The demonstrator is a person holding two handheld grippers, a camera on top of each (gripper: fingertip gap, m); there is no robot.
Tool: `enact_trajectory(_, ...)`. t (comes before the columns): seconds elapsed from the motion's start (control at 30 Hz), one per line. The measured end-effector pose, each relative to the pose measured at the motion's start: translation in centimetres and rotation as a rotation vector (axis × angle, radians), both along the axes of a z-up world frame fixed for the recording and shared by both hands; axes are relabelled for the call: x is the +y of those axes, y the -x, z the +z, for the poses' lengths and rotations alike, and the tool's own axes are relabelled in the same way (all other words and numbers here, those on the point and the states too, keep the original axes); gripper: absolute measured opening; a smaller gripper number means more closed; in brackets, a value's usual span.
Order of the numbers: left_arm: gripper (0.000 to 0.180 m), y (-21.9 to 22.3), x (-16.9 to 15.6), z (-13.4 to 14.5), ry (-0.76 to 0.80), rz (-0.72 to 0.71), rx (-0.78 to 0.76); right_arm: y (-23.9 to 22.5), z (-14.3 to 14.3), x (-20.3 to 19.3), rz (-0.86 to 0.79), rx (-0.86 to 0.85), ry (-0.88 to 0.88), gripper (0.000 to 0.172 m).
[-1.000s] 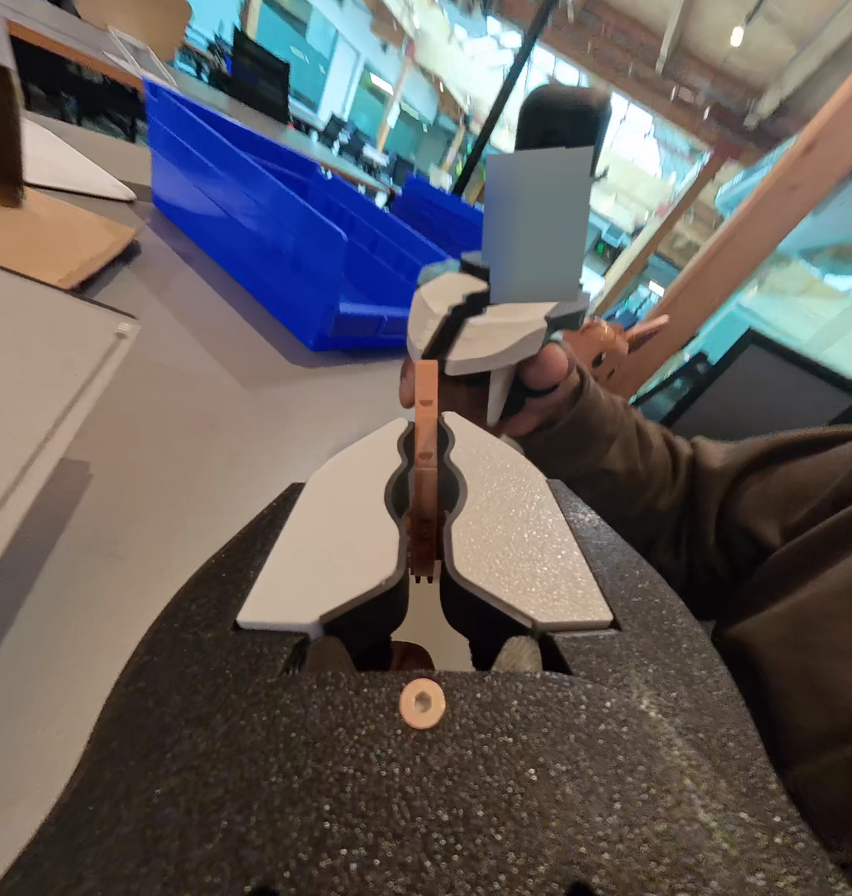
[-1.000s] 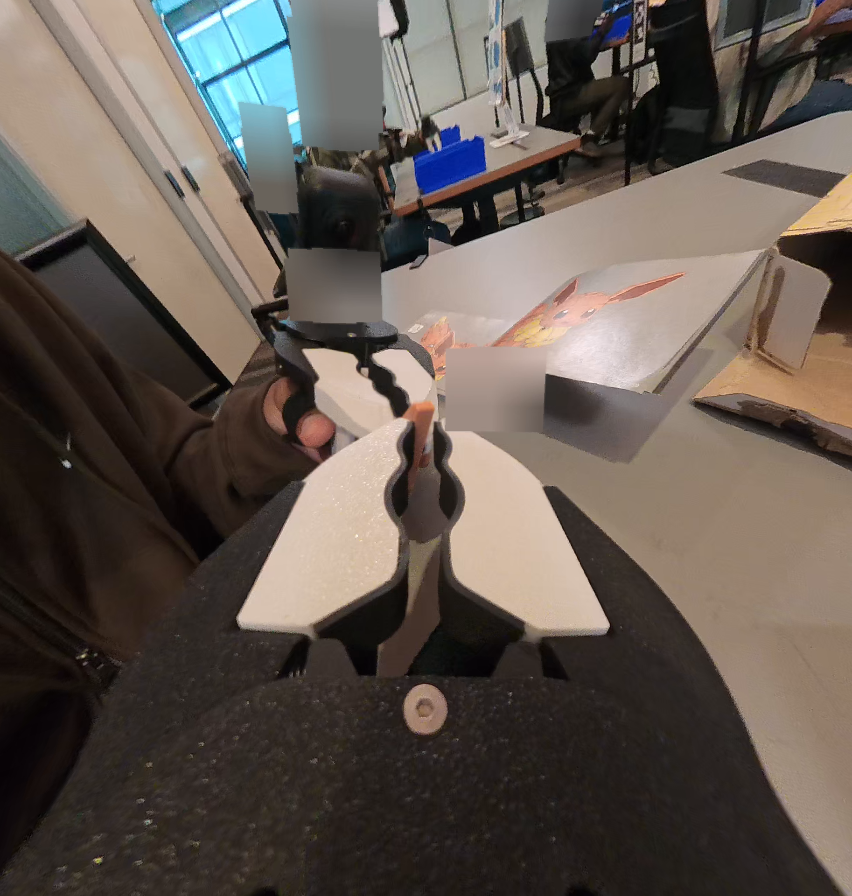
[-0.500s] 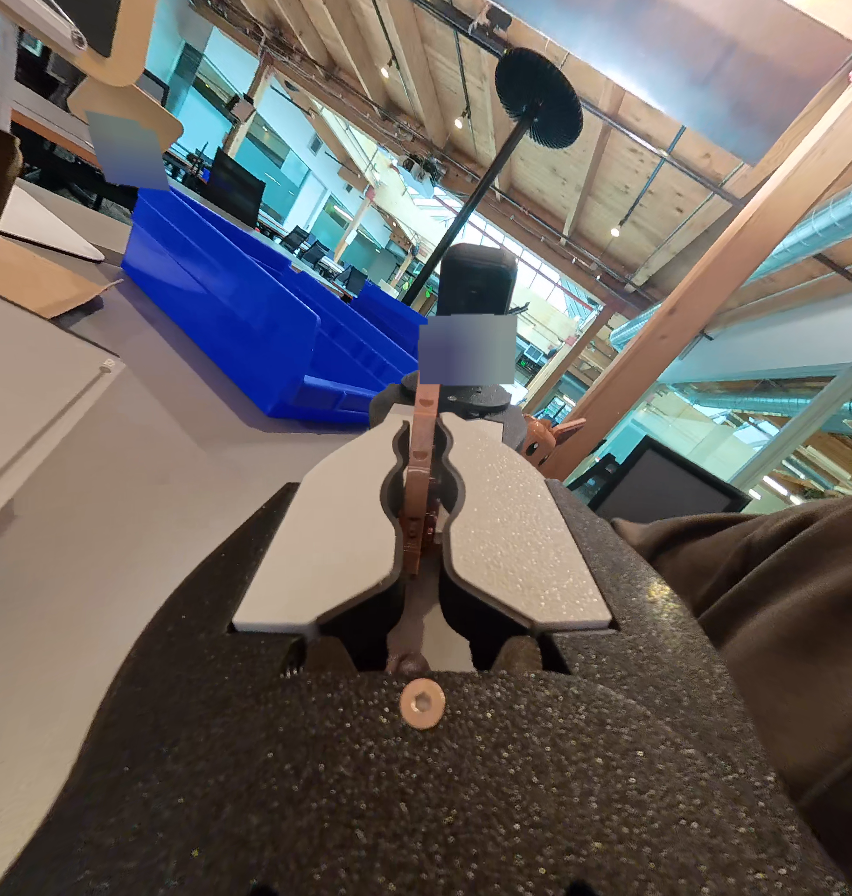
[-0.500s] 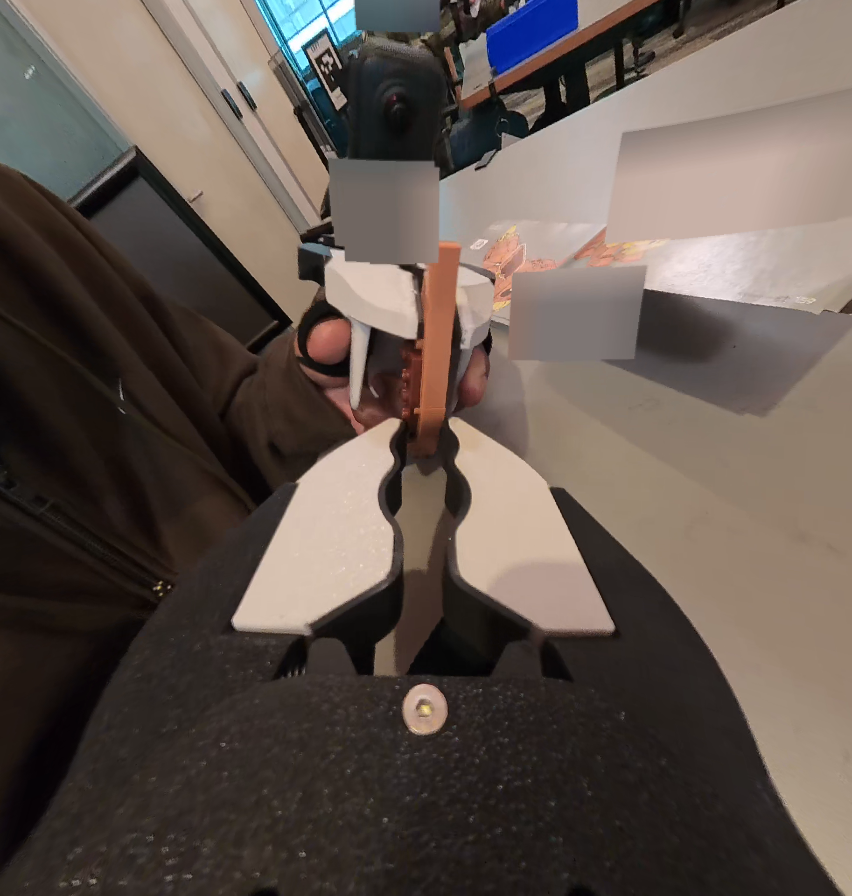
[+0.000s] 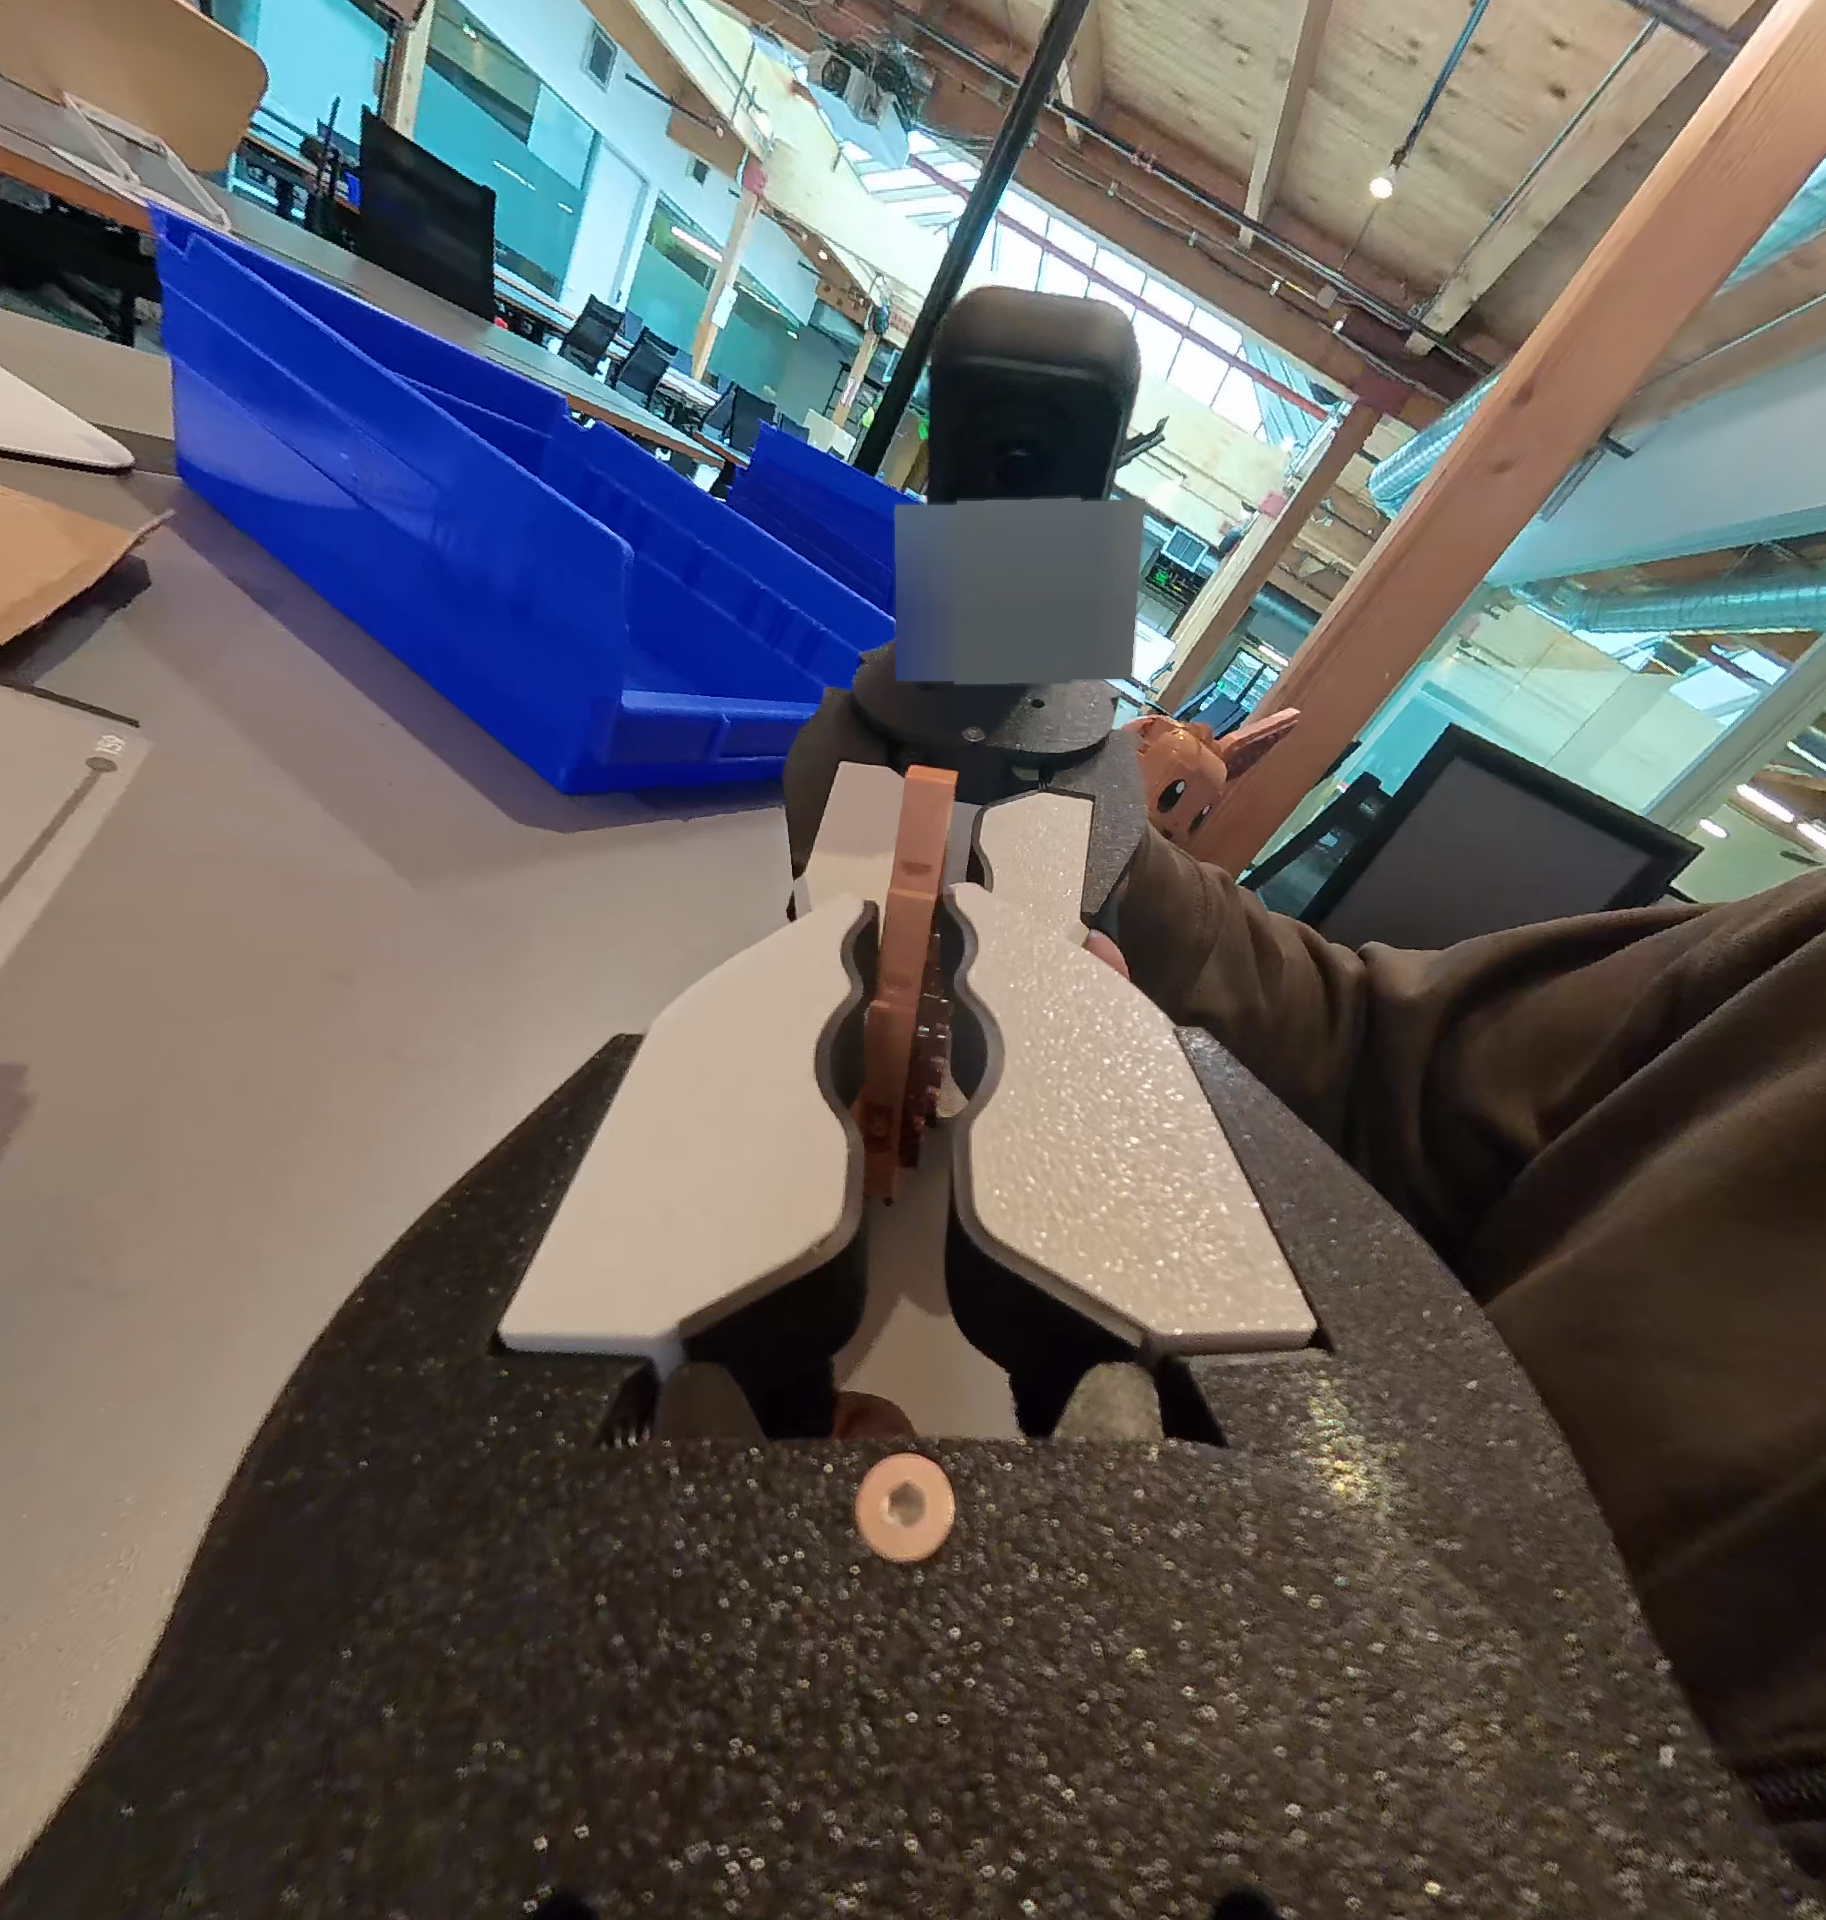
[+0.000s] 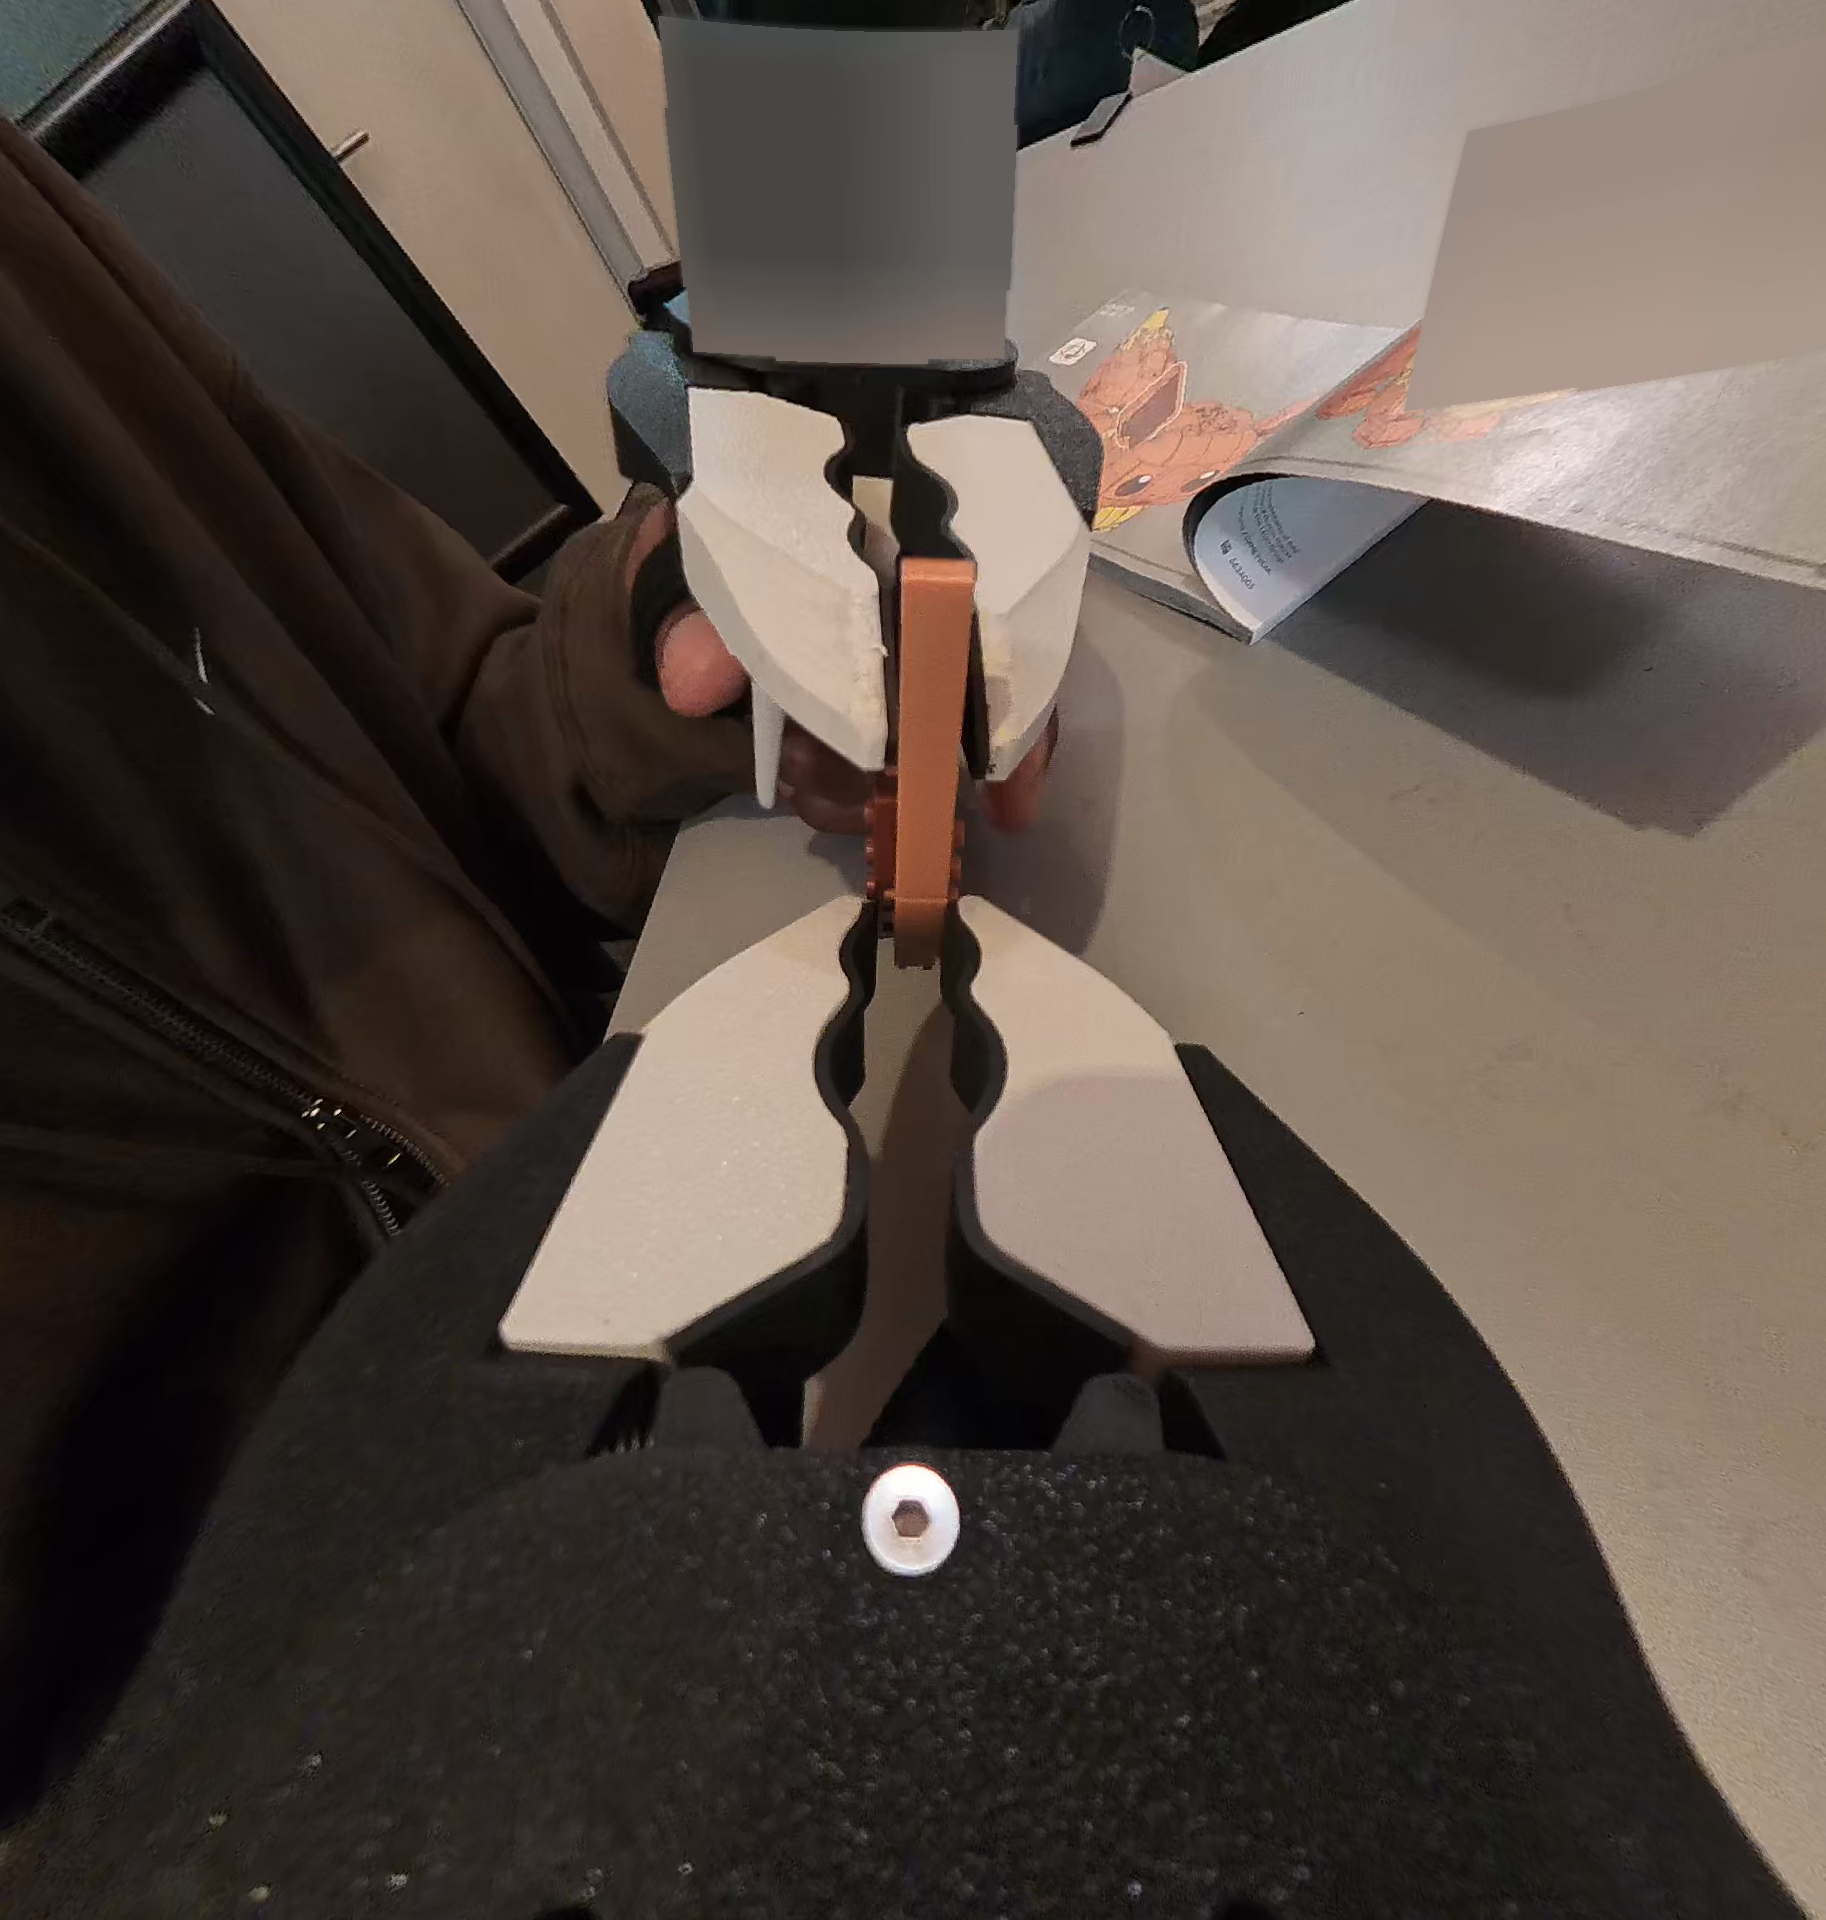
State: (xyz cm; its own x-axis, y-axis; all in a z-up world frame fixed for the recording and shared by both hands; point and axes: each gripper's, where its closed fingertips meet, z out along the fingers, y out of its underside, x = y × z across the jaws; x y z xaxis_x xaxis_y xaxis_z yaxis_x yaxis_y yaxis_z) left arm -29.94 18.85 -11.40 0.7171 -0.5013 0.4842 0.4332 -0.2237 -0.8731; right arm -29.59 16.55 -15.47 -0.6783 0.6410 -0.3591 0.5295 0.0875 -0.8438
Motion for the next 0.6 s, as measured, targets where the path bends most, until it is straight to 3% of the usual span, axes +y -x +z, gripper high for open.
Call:
enact_trajectory(0.2,0.008,2.5,0.2,1.3,-0.058,0.116,-0.164,1.1,1.4,0.7,-0.08,0.06,0.093,0.014)
enact_trajectory(0.3,0.008,3.2,0.3,1.9,-0.092,0.139,-0.264,1.1,0.8,0.1,-0.06,0.043,0.078,0.02)
enact_trajectory(0.6,0.009,3.5,0.0,2.3,-0.114,0.13,-0.278,1.1,1.7,0.8,-0.083,0.087,0.071,0.013)
